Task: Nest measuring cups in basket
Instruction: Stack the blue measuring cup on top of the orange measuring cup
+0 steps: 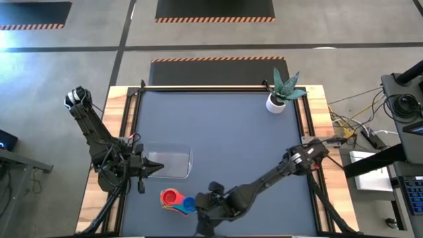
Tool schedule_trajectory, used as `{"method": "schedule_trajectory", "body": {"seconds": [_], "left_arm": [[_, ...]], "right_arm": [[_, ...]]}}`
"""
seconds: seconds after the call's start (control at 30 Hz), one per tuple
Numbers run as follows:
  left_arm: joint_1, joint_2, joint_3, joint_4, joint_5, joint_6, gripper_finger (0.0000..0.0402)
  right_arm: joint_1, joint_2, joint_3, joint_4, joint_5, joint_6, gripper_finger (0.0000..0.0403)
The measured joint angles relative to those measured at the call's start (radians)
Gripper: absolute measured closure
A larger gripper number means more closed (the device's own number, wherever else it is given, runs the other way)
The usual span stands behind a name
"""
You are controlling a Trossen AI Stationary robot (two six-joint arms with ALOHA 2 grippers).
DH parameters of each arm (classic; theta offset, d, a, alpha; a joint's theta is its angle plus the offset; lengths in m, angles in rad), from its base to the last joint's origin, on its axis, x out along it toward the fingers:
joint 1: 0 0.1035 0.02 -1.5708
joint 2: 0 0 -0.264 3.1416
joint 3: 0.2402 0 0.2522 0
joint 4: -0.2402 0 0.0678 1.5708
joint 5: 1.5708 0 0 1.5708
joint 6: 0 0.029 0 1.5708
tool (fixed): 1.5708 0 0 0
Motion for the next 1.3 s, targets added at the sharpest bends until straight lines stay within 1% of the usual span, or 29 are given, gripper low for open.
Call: {"method": "schedule_trajectory", "body": {"seconds": [0.17, 0.23, 0.4, 0.57, 0.7, 0.93, 1.3], "left_arm": [[0.000, 0.000, 0.000, 0.000, 0.000, 0.004, 0.0402], [0.000, -0.001, 0.000, -0.001, 0.000, 0.004, 0.0402], [0.000, -0.002, 0.000, 0.000, 0.000, 0.004, 0.0402], [0.000, -0.003, 0.000, -0.002, 0.000, 0.008, 0.0402], [0.000, -0.003, 0.000, -0.003, 0.000, 0.012, 0.0402], [0.000, -0.003, 0.000, -0.001, 0.000, 0.011, 0.0402], [0.000, -0.003, 0.000, -0.001, 0.005, 0.016, 0.0402]], "right_arm": [[-0.026, 0.074, 0.131, -0.031, -0.001, -0.018, 0.0257], [-0.034, 0.081, 0.126, -0.011, -0.002, -0.003, 0.0257], [-0.049, 0.085, 0.126, -0.056, 0.013, 0.109, 0.0257], [-0.051, 0.087, 0.126, -0.061, 0.024, 0.151, 0.0257], [-0.055, 0.087, 0.128, -0.043, 0.024, 0.151, 0.0257], [-0.084, 0.087, 0.128, 0.063, 0.025, 0.109, 0.0257], [-0.128, 0.087, 0.128, 0.090, 0.025, 0.080, 0.0257]]}}
